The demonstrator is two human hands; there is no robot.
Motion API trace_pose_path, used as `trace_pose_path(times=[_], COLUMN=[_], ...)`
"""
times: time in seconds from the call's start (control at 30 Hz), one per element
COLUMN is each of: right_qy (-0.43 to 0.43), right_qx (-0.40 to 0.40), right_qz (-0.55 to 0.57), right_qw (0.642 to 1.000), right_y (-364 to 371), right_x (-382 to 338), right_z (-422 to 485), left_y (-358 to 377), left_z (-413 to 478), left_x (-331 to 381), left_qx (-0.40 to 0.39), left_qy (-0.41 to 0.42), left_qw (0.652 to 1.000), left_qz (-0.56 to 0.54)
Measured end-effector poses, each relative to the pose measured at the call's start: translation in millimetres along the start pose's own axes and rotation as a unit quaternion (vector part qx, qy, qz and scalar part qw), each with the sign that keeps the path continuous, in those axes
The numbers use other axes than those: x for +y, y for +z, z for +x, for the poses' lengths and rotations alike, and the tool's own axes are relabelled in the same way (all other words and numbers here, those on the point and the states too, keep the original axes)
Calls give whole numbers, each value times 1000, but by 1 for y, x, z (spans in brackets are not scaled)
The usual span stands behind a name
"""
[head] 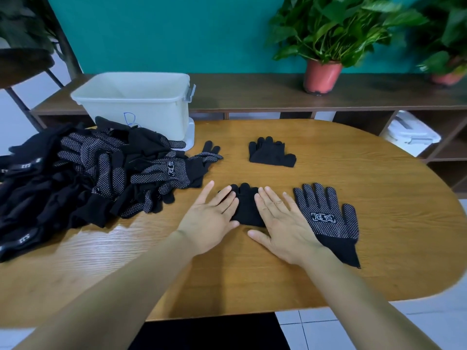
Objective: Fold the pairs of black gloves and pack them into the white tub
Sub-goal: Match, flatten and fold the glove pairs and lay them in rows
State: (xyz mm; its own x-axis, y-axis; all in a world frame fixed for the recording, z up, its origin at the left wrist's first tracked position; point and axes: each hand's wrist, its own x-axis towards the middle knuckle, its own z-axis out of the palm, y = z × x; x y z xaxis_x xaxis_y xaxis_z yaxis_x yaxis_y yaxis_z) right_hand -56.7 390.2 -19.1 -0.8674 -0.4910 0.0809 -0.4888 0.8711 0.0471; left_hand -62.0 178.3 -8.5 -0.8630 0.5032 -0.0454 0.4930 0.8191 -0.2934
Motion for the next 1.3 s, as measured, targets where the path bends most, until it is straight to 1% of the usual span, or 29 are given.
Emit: trace_pose_path(times=[0.1,0.2,0.3,0.4,0.47,0.57,0.67,0.83,0.93,1.07,1.17,1.3], right_qy=[-13,-20,-14,-17,-18,-27,-33,-54,-61,-49,-34,-18], right_qx=[87,133,160,212,239,244,236,274,301,337,347,338], right_qz=[-33,-28,-31,-21,-4,10,-3,0,12,13,7,-6], right_qw=[996,991,987,977,971,969,971,960,952,940,937,941], right_y=[4,7,13,20,22,24,26,21,5,-26,-44,-57], right_x=[-8,-10,-9,-11,-11,-10,-6,8,19,45,68,98], right_z=[9,21,30,34,35,35,36,47,61,88,108,129], left_y=[4,7,12,24,24,25,31,29,10,-23,-47,-68], left_z=[2,2,-3,-5,-2,8,15,24,40,75,104,144], left_x=[-9,-15,-18,-15,-10,-7,-10,-23,-39,-64,-75,-84], left_qx=[15,21,79,125,160,225,241,281,300,321,308,278], left_qy=[14,30,38,46,26,20,7,13,12,18,27,28], left_qw=[1000,999,996,990,986,974,970,960,954,947,951,960], left_qz=[-23,-34,-31,-35,-45,-12,-6,-3,-1,4,10,32])
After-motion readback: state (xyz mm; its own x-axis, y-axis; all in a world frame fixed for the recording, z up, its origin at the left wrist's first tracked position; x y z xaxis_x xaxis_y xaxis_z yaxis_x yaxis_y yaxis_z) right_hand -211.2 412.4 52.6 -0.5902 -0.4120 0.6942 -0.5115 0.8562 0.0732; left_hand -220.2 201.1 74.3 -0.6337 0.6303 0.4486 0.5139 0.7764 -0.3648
